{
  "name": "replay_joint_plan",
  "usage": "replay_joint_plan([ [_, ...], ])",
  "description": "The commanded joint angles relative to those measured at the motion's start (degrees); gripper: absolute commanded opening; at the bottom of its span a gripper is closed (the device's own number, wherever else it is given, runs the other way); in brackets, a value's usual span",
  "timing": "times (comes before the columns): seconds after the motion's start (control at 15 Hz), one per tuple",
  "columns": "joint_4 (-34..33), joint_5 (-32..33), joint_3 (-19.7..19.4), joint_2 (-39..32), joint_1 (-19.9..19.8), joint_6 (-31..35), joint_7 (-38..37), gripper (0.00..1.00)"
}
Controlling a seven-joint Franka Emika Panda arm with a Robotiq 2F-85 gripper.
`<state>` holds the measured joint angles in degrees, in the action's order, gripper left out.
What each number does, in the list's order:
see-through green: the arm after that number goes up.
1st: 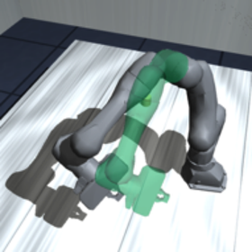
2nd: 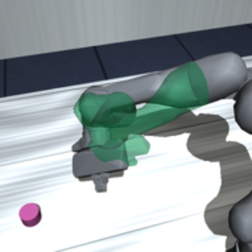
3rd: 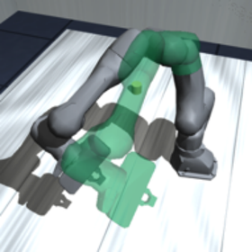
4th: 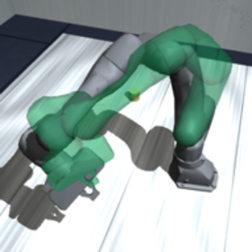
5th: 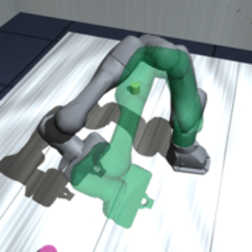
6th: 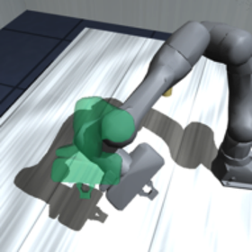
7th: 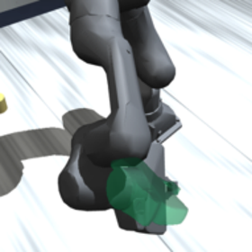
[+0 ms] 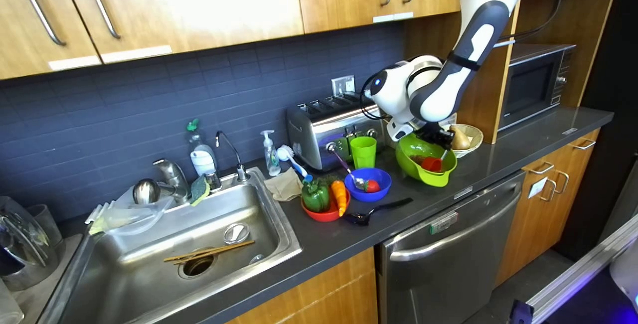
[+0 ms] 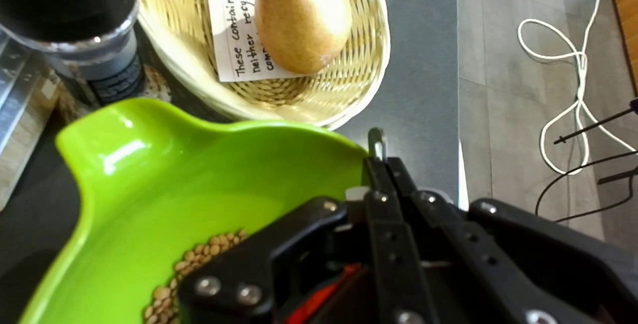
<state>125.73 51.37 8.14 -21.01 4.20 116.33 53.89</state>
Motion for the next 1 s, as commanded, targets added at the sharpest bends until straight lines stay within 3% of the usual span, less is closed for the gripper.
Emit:
replay_joint_plan([
  [0.0,-0.9,-2.81,0.51,-0.94,0.28,-2.89,2.52,0.01],
  [0.93,-8.43,-11.04,1.43,-2.75,1.24,-14.85,12.72,0.01],
])
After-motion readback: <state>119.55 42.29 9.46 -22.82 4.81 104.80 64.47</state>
